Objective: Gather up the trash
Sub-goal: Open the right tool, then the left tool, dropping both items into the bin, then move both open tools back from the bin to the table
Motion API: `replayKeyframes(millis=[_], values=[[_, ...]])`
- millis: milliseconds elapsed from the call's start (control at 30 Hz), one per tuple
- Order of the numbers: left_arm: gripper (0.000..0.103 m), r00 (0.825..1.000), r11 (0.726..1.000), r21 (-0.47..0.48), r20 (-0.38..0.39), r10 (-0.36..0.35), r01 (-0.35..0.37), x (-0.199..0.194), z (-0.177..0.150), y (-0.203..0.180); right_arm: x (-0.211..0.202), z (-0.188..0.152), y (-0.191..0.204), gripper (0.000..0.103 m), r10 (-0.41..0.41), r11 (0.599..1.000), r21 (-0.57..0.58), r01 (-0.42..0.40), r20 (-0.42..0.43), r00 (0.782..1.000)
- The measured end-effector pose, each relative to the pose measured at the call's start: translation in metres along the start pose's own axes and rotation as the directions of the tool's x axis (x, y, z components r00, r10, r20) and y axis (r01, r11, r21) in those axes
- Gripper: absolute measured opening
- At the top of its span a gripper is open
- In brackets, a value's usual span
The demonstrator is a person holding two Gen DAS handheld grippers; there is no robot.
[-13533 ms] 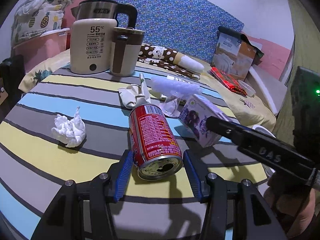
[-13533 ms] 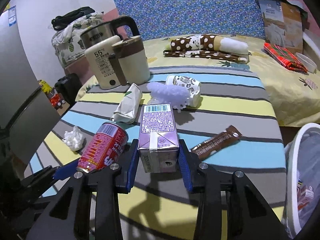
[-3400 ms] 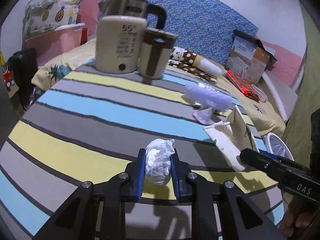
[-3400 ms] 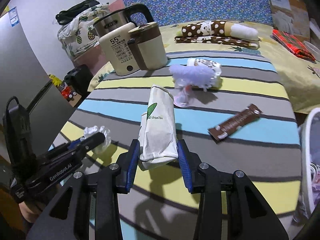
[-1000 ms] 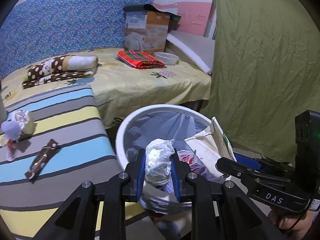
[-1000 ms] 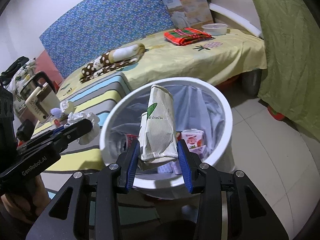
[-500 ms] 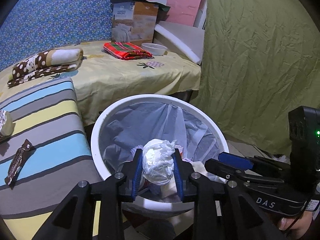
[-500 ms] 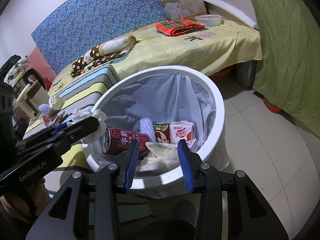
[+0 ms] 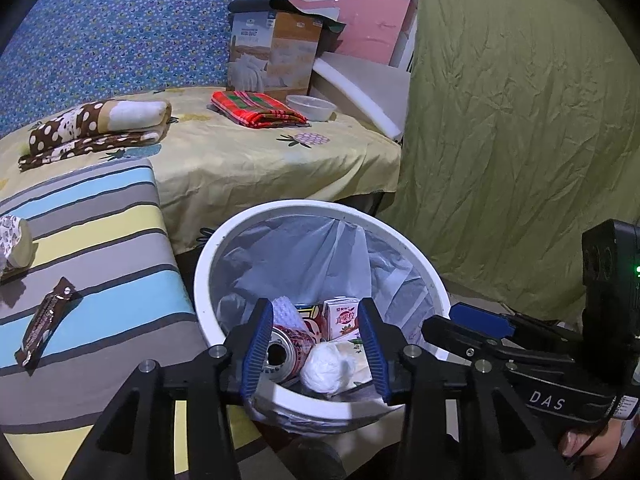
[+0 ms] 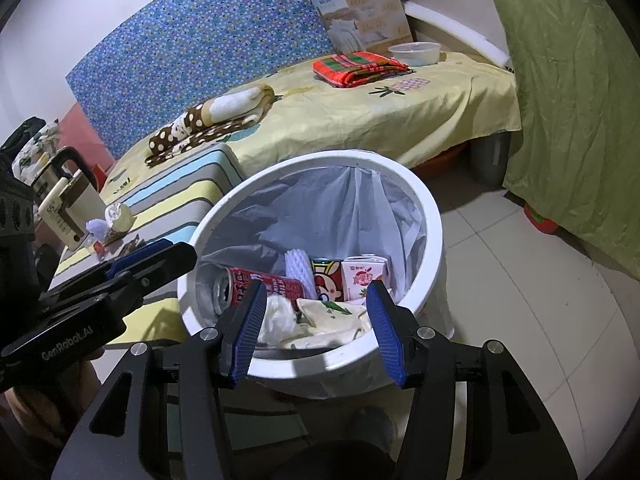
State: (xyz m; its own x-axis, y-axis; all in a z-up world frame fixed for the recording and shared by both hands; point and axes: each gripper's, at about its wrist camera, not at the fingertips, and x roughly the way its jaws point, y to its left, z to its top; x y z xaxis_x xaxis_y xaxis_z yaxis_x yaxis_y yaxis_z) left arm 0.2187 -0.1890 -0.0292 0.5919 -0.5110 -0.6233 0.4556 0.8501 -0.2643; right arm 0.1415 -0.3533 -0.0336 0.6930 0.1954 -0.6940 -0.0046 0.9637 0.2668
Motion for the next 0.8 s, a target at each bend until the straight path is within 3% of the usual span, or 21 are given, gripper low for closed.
replayKeyframes(millis=[433,800], values=[[0.044,0.996,0.995,-0.051,0.027,0.085,-0.083,-0.052,-0.013,0.018,-0.016,-0.004,0.035,0.054,0.077,0.994,-0.079,-0.074,0.039,0.996],[0.044,0.978,0.978,-0.091,0.071,0.195,-0.188,-0.105,-0.033,0.038,-0.024,-0.011,0.074,0.054,0.131,0.978,-0.167,-0.123,0.04,0.991]])
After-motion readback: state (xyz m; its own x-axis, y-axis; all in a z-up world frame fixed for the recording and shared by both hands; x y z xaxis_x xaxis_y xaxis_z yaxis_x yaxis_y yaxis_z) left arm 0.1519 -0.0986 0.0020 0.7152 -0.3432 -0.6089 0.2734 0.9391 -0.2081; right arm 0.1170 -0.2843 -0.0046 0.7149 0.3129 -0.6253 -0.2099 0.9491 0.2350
